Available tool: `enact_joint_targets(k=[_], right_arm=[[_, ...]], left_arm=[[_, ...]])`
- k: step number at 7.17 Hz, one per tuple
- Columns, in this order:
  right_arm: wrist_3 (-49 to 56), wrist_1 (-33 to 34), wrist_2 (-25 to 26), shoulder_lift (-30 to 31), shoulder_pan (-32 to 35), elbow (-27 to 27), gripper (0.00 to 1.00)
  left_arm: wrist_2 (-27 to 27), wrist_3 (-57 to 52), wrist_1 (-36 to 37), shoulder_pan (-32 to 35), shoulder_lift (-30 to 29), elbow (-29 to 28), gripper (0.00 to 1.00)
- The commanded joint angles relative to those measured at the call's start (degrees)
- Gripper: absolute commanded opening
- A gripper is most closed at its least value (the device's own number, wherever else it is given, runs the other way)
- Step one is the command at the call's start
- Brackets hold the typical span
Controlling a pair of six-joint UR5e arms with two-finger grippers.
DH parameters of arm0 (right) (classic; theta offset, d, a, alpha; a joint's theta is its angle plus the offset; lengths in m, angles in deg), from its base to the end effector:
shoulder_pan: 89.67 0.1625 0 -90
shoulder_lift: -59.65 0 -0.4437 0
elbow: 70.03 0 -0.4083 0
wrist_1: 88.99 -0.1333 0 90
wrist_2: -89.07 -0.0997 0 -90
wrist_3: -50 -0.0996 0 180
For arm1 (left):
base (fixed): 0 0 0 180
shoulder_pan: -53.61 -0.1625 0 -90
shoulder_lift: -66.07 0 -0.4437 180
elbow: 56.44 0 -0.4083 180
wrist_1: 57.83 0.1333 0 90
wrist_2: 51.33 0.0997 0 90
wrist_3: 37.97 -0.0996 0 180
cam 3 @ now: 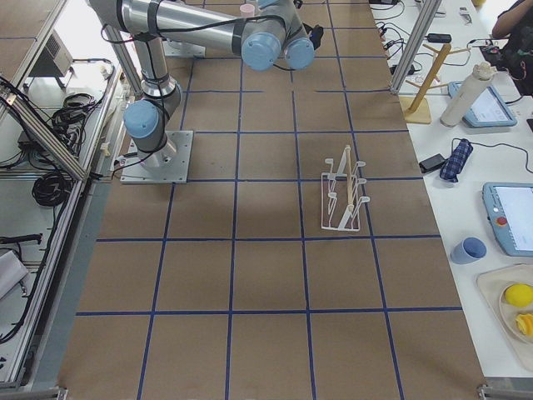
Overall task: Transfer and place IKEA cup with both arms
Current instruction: 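Carry the white cup toward the center while the left arm reaches to meet it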
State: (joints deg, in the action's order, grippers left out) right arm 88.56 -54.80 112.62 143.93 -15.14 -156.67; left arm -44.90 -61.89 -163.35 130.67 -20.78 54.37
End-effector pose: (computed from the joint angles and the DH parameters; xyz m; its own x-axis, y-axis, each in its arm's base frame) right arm 0.0908 -0.5138 0.4815 -0.2263 0.3535 -0.9077 -0.0005 0.9318 0.3630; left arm -0.1274 -0.4828 0.4178 -0.0644 -0.1767 0.9822 -0.1764 0.9707 0.1630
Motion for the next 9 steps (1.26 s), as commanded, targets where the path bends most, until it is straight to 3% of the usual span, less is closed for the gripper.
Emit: enact_joint_targets(k=[1, 4, 7, 8, 9], right_arm=[[5.45, 0.35, -4.19, 1.85, 2.97, -0.02, 0.29], [7.05, 0.18, -6.57, 1.86, 5.44, -0.37, 0.29], [7.05, 0.79, -9.05, 1.6, 8.0, -0.37, 0.29], [7.05, 0.79, -9.05, 1.51, 8.08, -0.37, 0.29], [7.05, 0.62, -9.05, 1.51, 8.08, -0.37, 0.29]], left_arm=[[-5.69, -2.53, 5.11, 1.77, -0.69, 4.4, 1.0], [-12.3, -2.45, 9.8, 8.35, -1.92, 4.59, 1.0], [-12.41, -2.54, 9.89, 9.42, -1.93, 4.85, 1.0], [-12.41, -2.45, 9.89, 9.6, -1.66, 4.85, 0.94], [-12.41, -2.54, 9.98, 9.6, -1.57, 4.77, 0.78]])
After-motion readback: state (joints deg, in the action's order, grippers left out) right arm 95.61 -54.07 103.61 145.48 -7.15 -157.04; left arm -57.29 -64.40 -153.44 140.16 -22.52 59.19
